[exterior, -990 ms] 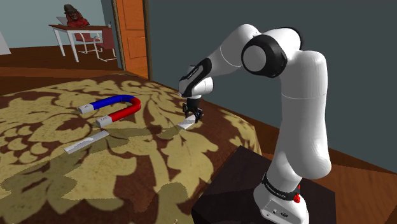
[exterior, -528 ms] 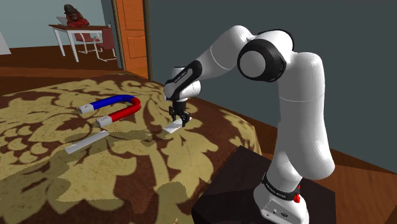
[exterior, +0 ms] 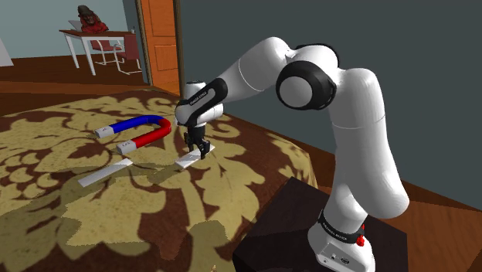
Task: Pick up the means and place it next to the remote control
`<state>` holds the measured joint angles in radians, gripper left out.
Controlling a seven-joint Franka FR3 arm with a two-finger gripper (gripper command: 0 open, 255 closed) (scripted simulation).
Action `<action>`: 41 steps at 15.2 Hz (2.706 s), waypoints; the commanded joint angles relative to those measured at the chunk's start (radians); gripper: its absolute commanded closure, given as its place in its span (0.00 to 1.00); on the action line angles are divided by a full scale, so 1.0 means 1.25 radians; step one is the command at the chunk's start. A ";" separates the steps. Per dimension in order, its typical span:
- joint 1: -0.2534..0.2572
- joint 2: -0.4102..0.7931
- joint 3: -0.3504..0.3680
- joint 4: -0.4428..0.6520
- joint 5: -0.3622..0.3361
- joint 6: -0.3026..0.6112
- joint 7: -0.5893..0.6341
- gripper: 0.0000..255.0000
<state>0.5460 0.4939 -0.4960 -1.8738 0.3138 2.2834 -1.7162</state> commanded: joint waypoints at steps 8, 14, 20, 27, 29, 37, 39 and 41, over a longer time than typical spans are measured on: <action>0.046 0.138 0.048 0.238 0.014 -0.097 0.137 1.00; 0.051 0.267 0.076 0.470 0.021 -0.193 0.224 1.00; 0.048 0.300 0.085 0.461 0.031 -0.152 0.218 1.00; 0.041 0.344 0.097 0.462 0.044 -0.108 0.212 1.00; 0.039 0.354 0.099 0.464 0.046 -0.100 0.211 1.00; 0.039 0.355 0.099 0.464 0.046 -0.100 0.211 0.00; 0.039 0.355 0.099 0.464 0.046 -0.100 0.211 0.00; 0.039 0.355 0.099 0.464 0.046 -0.100 0.211 0.00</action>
<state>0.5949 0.9374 -0.3718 -1.2938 0.3718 2.1588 -1.4522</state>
